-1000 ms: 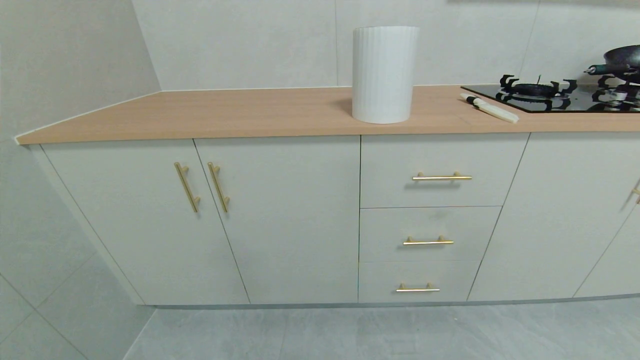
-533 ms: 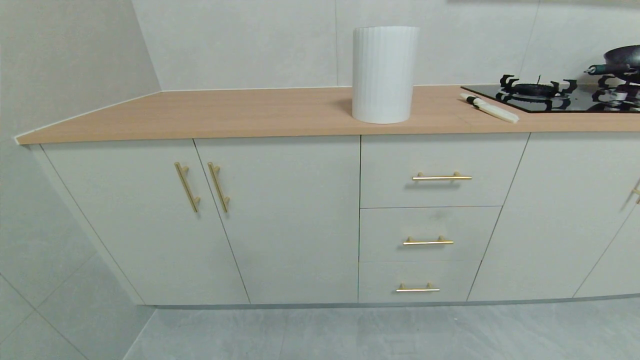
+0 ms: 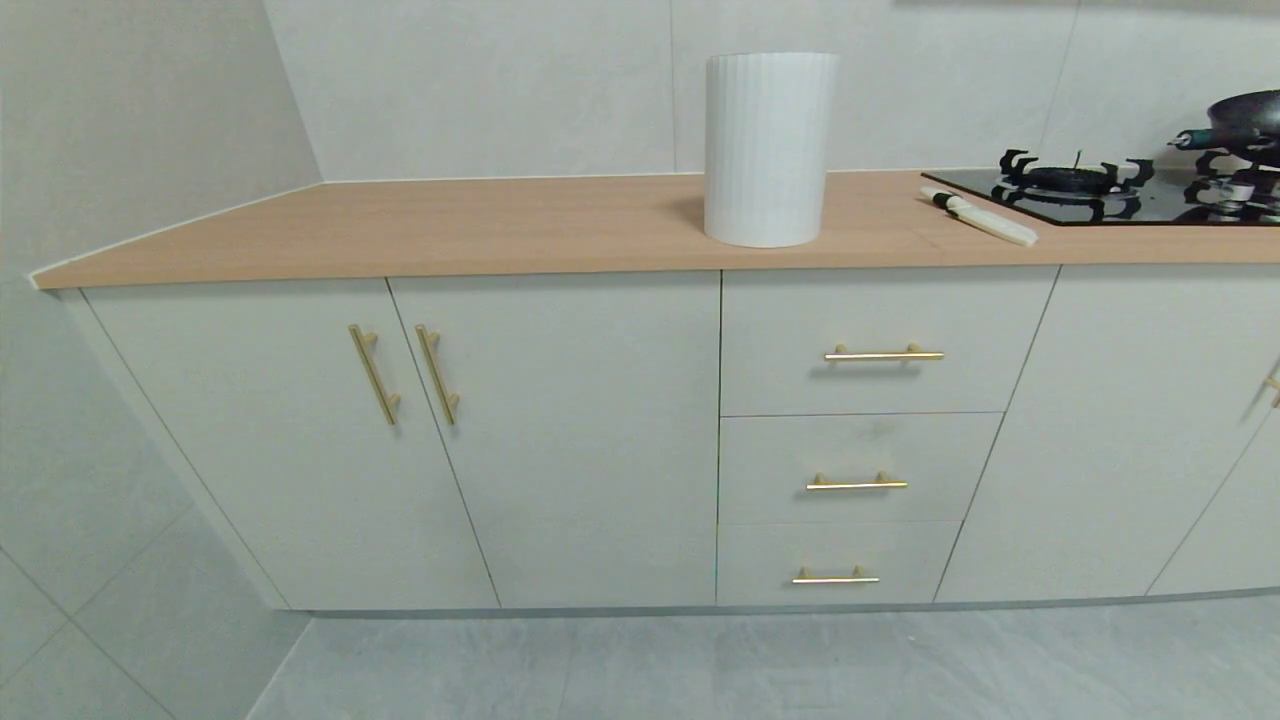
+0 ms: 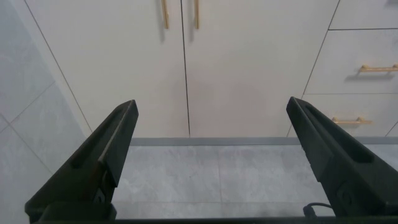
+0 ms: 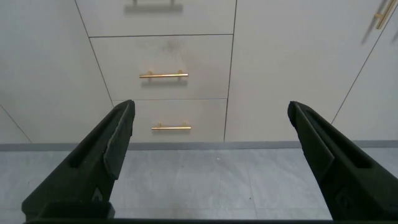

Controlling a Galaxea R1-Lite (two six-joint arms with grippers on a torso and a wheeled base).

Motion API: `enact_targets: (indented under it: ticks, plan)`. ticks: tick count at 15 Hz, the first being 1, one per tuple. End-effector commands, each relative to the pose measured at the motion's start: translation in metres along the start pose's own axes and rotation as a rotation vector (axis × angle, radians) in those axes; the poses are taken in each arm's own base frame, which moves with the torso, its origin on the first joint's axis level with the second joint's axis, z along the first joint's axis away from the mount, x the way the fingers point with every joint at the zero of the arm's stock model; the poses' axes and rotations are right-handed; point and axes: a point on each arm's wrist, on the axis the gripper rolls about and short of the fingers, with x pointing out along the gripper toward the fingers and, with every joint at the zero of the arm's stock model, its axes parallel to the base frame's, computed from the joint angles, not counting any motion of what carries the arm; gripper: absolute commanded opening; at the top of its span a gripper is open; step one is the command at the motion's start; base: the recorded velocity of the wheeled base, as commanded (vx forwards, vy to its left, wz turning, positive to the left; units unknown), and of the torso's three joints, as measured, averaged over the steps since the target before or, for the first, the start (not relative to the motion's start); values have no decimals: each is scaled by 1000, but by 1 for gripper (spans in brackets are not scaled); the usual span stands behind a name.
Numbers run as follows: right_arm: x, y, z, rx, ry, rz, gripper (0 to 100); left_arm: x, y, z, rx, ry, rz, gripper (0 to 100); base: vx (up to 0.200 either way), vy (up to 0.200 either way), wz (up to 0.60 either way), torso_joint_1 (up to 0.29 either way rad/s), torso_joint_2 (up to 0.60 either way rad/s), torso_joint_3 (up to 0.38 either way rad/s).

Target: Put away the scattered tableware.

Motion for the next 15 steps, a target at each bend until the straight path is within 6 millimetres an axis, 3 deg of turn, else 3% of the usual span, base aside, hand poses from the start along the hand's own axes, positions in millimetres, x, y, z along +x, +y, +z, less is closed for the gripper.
enact_targets:
  ticks: [1, 3, 15]
  plan:
    - [0, 0, 0, 0, 3, 0, 100, 0, 0, 0, 0, 1, 0, 100, 0, 0, 0, 0, 0, 0]
    - [0, 0, 0, 3, 3, 0, 100, 0, 0, 0, 3, 1, 0, 100, 0, 0, 0, 0, 0, 0]
    - [0, 0, 0, 3, 3, 0, 100, 0, 0, 0, 1, 1, 0, 100, 200, 0, 0, 2, 2, 2]
